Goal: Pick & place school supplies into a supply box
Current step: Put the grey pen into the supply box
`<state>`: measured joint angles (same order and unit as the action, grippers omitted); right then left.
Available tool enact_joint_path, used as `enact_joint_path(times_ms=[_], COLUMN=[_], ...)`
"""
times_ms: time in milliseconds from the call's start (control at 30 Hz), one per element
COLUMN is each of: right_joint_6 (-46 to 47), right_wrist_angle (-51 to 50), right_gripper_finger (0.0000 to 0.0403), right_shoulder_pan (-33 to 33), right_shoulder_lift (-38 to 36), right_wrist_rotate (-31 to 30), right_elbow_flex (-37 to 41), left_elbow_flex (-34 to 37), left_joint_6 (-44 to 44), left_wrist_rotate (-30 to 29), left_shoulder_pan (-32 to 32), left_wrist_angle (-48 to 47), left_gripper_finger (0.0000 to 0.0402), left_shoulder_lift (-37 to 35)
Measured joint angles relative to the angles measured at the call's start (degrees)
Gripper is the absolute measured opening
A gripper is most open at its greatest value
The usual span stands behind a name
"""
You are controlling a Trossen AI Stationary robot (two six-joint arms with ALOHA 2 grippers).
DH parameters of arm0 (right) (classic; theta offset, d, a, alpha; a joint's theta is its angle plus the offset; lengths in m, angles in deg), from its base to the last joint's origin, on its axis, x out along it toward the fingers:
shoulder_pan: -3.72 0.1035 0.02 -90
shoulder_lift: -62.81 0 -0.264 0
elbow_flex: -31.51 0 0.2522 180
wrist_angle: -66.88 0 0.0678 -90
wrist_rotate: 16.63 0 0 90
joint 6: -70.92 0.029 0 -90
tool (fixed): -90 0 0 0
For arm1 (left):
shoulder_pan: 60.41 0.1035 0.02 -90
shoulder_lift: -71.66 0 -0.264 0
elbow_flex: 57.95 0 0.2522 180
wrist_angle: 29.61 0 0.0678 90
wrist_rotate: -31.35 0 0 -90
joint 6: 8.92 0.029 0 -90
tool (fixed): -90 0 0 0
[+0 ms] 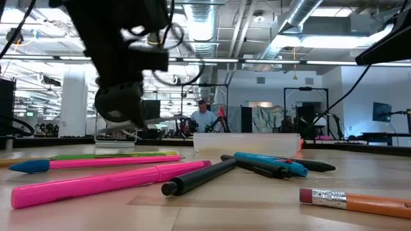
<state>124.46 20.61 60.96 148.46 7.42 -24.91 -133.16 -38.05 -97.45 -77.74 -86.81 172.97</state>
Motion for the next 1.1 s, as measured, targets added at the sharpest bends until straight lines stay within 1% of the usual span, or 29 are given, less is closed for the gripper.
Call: enact_joint_path(times_ms=[100,333,567,667,833,967,1100], right_joint_6=[0.0,0.0,0.0,0.0,0.0,0.0,0.0], right_wrist_angle=[0.0,0.2,0.3,0.3,0.5,0.9,0.9], right_gripper_finger=[0.0118,0.0118,0.0118,0.0118,0.0118,0.0118,0.0118], right_shoulder_pan=[0.0,0.0,0.0,0.0,0.0,0.0,0.0], right_shoulder_lift=[0.0,0.0,0.0,0.0,0.0,0.0,0.0], right_wrist_rotate=[0.0,0.0,0.0,0.0,0.0,0.0,0.0], right_elbow_flex=[0.0,0.0,0.0,0.0,0.0,0.0,0.0], left_elbow_flex=[-1.7,-2.9,-3.0,-3.0,-3.0,-3.0,-3.0], left_joint_6=[5.8,20.7,34.9,39.5,44.1,44.6,44.7], left_wrist_rotate=[-1.1,-1.5,-0.4,2.2,6.9,7.4,9.3], left_shoulder_pan=[0.1,3.1,7.1,9.0,11.9,13.6,14.6], left_wrist_angle=[3.6,17.5,27.7,32.0,38.5,41.1,42.8], left_gripper_finger=[0.0011,0.0011,0.0011,0.0011,0.0011,0.0011,0.0011], left_shoulder_lift=[0.0,0.0,0.0,0.0,0.0,0.0,0.0])
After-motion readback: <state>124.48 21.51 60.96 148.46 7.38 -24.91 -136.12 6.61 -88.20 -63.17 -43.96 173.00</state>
